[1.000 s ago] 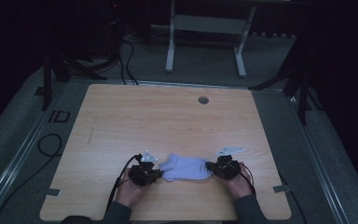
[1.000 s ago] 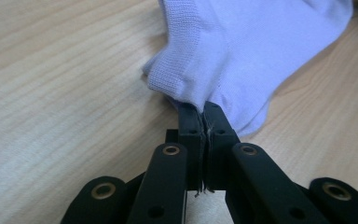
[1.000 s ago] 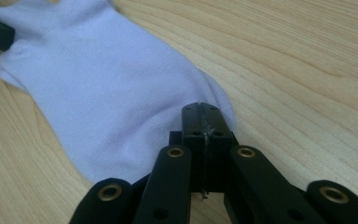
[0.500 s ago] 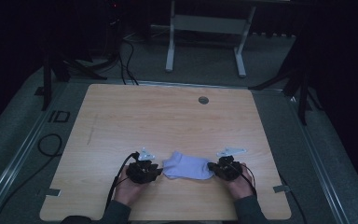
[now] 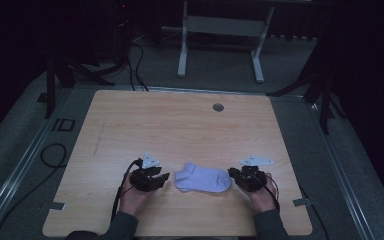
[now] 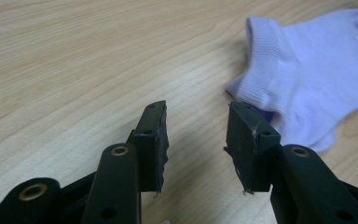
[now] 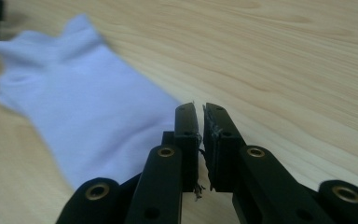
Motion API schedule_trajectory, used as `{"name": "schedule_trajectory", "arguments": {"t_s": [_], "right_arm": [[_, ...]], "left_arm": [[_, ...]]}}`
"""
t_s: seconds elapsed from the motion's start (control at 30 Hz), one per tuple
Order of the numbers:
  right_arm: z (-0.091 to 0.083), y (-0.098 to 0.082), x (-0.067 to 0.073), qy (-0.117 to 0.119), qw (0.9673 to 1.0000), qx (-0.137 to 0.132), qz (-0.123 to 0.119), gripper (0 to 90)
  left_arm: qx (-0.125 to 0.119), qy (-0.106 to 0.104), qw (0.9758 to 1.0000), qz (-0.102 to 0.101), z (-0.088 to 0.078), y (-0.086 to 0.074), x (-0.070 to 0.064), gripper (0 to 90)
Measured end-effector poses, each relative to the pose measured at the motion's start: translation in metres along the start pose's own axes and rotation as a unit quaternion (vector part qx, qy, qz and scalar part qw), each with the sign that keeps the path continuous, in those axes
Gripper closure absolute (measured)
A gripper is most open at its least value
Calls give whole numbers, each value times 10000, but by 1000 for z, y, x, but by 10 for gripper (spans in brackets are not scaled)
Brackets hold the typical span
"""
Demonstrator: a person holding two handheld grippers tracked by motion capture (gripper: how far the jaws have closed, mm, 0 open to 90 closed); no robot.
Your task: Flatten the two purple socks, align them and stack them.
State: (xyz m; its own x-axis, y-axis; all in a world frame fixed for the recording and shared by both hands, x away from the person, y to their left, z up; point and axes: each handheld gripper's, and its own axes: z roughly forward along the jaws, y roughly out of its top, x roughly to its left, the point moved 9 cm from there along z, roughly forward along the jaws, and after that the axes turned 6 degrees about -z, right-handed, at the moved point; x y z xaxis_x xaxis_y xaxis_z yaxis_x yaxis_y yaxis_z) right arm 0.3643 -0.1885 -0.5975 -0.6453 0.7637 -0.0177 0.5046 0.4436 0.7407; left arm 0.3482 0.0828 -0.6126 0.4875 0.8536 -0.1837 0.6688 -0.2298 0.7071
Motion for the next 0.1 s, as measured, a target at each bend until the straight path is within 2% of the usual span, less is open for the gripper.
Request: {"name": "schedule_trajectory", "arguments": {"t_s": [0.1], "right_arm": [[-3, -7, -17, -356, 9993, 79, 84, 839]], "left_arm": [[-14, 80, 10000, -1, 1, 0, 3, 571]]}}
